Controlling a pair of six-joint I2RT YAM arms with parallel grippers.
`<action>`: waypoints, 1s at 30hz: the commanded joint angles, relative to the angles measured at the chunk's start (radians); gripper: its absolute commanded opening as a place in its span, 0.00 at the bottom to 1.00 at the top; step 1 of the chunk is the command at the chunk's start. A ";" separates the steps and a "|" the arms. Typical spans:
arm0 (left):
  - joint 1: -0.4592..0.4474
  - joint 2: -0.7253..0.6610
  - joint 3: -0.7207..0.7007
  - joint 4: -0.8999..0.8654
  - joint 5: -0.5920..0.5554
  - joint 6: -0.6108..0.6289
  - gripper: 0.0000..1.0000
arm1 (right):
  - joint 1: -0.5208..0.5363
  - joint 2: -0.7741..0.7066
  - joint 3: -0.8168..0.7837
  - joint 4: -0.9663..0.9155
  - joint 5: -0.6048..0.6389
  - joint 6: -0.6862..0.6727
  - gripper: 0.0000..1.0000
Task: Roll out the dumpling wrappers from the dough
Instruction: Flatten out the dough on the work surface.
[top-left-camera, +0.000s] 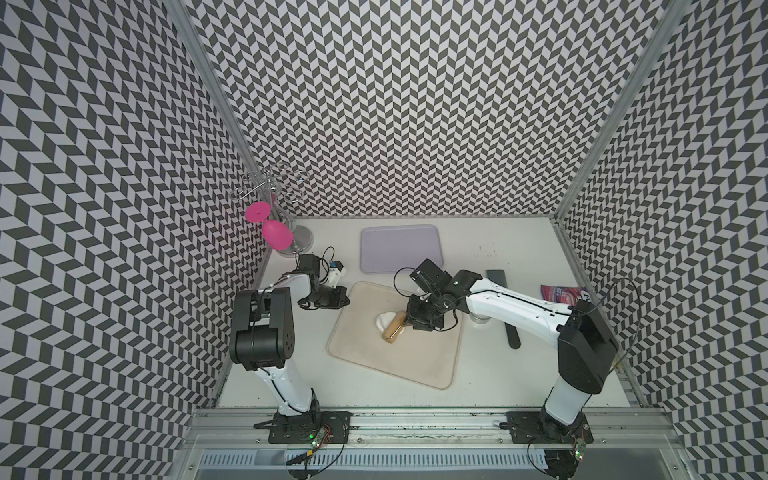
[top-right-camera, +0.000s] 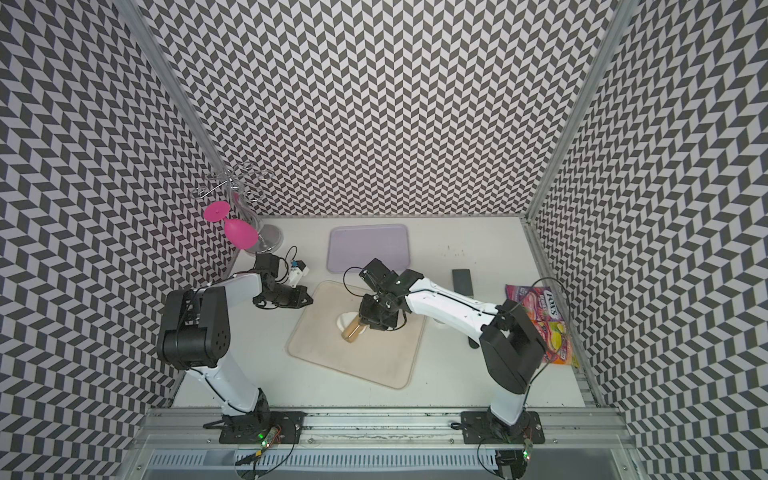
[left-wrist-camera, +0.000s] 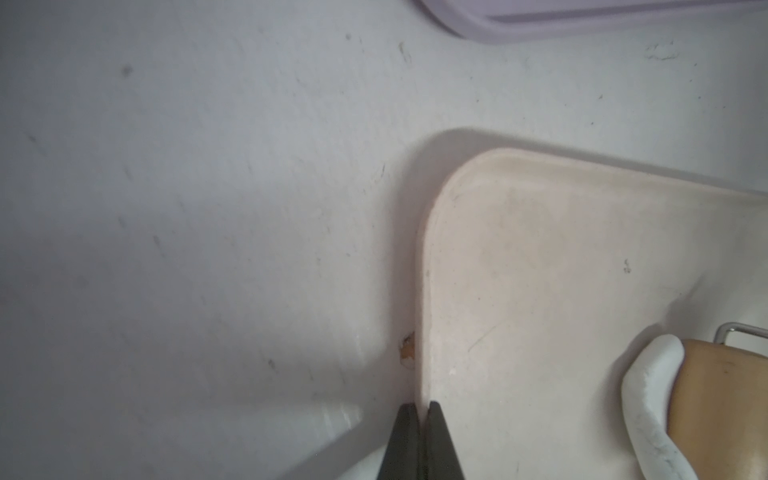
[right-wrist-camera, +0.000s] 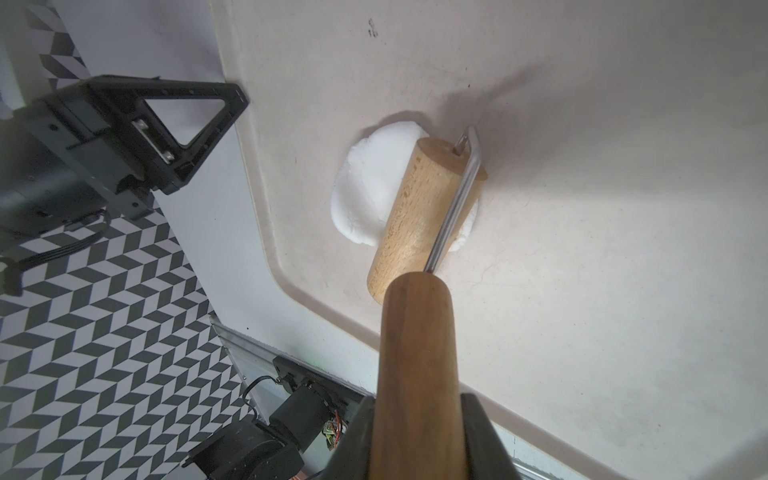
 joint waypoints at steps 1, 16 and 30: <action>0.007 0.004 -0.024 -0.030 -0.038 -0.006 0.00 | -0.004 0.164 -0.183 -0.322 0.120 0.000 0.00; 0.017 0.004 -0.026 -0.028 -0.048 -0.010 0.00 | -0.083 0.041 -0.311 -0.329 0.116 -0.039 0.00; 0.016 0.004 -0.023 -0.028 -0.045 -0.010 0.00 | -0.155 -0.076 -0.382 -0.372 0.129 -0.041 0.00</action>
